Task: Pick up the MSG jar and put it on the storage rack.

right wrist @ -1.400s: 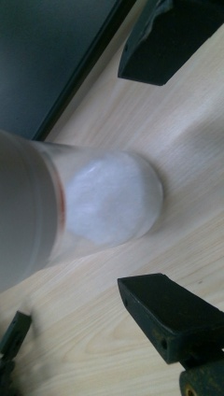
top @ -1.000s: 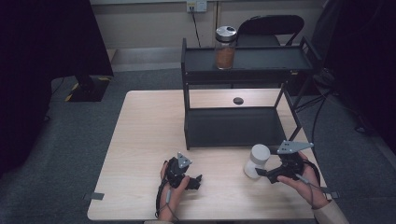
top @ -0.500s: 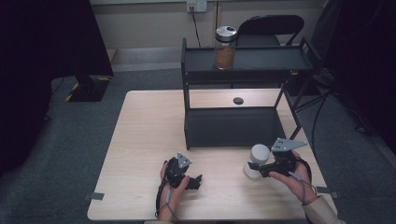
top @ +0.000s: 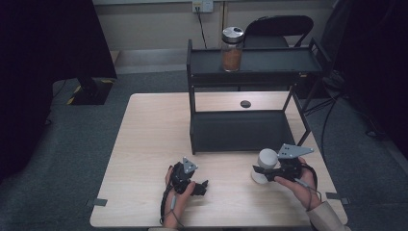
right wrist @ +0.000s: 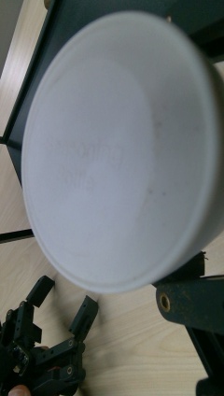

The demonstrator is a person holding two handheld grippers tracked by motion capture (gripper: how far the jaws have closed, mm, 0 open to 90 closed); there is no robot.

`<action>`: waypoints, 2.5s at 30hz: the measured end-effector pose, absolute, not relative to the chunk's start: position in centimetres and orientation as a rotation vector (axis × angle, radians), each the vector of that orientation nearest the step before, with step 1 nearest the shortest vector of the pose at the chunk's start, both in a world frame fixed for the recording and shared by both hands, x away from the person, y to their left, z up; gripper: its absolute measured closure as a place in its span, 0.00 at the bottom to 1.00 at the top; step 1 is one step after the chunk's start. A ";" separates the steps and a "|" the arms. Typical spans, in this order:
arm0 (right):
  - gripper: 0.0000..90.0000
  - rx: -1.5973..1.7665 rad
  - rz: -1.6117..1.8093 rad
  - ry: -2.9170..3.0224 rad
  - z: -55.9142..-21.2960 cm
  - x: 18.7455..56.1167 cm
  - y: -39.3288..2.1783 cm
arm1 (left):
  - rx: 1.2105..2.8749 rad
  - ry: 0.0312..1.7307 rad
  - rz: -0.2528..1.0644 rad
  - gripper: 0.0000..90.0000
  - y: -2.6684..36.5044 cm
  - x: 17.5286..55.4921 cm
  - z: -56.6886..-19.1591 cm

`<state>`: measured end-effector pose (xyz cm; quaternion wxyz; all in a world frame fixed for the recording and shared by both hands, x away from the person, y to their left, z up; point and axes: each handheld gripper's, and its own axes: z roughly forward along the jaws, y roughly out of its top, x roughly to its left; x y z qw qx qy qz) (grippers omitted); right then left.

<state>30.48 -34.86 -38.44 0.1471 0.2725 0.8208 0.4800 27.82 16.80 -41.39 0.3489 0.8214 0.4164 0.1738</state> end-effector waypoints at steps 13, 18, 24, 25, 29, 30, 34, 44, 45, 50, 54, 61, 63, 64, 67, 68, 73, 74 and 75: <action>0.38 0.782 1.348 2.414 -36.3 31.4 -34.2 | 2.129 1.079 0.450 0.00 16.8 27.8 -41.4; 0.38 0.812 1.359 2.422 -34.9 32.3 -34.3 | 2.130 1.079 0.450 0.00 16.8 27.8 -41.4; 0.38 0.811 1.345 2.418 -32.5 33.3 -34.5 | 2.130 1.079 0.450 0.00 16.8 27.8 -41.4; 0.38 0.808 1.342 2.420 -32.0 33.6 -34.5 | 2.130 1.079 0.450 0.00 16.8 27.8 -41.4; 0.38 0.816 1.343 2.420 -30.1 34.3 -34.7 | 2.130 1.079 0.450 0.00 16.8 27.8 -41.4; 0.38 0.816 1.345 2.418 -29.6 34.5 -34.7 | 2.130 1.079 0.450 0.00 16.8 27.8 -41.4; 0.38 0.800 1.329 2.415 -27.7 35.0 -34.5 | 2.129 1.079 0.450 0.00 16.8 27.8 -41.4; 0.38 0.809 1.311 2.413 -22.3 36.1 -34.1 | 2.131 1.079 0.449 0.00 16.8 27.8 -41.4; 0.38 0.810 1.309 2.411 -22.0 36.1 -34.0 | 2.128 1.080 0.449 0.00 16.8 27.8 -41.4; 0.38 0.806 1.300 2.397 -20.0 36.3 -34.1 | 2.129 1.079 0.450 0.00 16.8 27.8 -41.4; 0.38 0.811 1.300 2.378 -18.4 36.3 -34.3 | 2.129 1.079 0.450 0.00 16.8 27.8 -41.4; 0.38 0.841 1.300 2.343 -16.3 36.5 -34.8 | 2.130 1.079 0.449 0.00 16.8 27.8 -41.4; 0.38 0.843 1.287 2.337 -15.7 36.6 -34.8 | 2.130 1.079 0.449 0.00 16.8 27.8 -41.3; 0.38 0.848 1.281 2.332 -15.1 36.7 -34.8 | 2.130 1.079 0.449 0.00 16.8 27.8 -41.3; 0.38 0.856 1.283 2.323 -14.6 36.7 -35.0 | 2.131 1.079 0.449 0.00 16.8 27.8 -41.3; 0.38 0.860 1.284 2.320 -14.3 36.8 -35.0 | 2.130 1.079 0.449 0.00 16.8 27.8 -41.3; 0.38 0.875 1.284 2.293 -12.6 36.8 -35.0 | 2.131 1.079 0.449 0.00 16.8 27.8 -41.3; 0.38 0.873 1.283 2.290 -12.4 36.7 -35.0 | 2.130 1.079 0.449 0.00 16.8 27.8 -41.3; 0.38 0.873 1.283 2.285 -12.2 36.7 -35.0 | 2.131 1.079 0.449 0.00 16.8 27.8 -41.3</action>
